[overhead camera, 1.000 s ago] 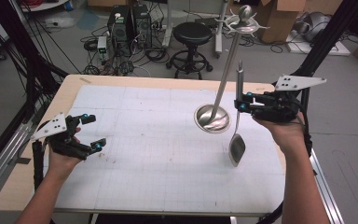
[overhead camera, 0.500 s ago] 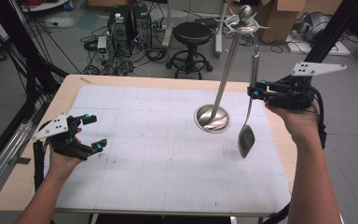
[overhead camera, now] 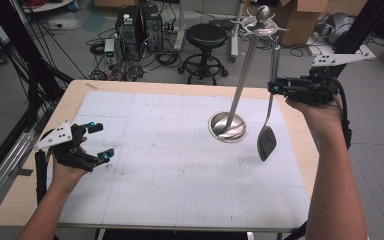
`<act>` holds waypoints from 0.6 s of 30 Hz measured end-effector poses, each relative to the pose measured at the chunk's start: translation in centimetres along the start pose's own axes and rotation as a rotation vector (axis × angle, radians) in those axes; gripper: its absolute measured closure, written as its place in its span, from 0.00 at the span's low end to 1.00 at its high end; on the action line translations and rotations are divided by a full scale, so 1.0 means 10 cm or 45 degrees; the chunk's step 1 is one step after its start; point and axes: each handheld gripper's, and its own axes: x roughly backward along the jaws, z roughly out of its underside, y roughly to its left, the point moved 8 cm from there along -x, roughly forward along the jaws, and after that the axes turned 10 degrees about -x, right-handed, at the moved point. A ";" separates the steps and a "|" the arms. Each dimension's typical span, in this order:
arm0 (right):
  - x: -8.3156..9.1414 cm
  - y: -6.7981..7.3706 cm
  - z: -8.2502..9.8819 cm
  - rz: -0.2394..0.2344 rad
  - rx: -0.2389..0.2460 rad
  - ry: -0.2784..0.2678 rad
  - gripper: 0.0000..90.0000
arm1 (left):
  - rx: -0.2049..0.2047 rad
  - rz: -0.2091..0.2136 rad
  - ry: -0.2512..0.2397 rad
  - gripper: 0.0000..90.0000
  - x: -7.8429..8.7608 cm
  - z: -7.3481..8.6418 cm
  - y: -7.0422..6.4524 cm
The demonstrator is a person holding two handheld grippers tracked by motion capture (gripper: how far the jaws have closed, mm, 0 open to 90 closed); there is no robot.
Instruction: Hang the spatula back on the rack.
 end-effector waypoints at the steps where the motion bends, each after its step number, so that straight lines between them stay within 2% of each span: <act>1: 0.00 -0.01 -0.01 0.003 -0.006 -0.001 0.77 | 0.001 0.000 -0.001 0.02 0.00 0.00 0.00; 13: -0.06 -0.07 -0.02 0.040 -0.019 0.028 0.77 | -0.004 0.001 -0.002 0.02 0.01 0.00 0.00; 18: -0.09 -0.06 -0.02 0.034 -0.023 0.031 0.77 | -0.005 -0.002 0.003 0.02 0.00 0.00 0.00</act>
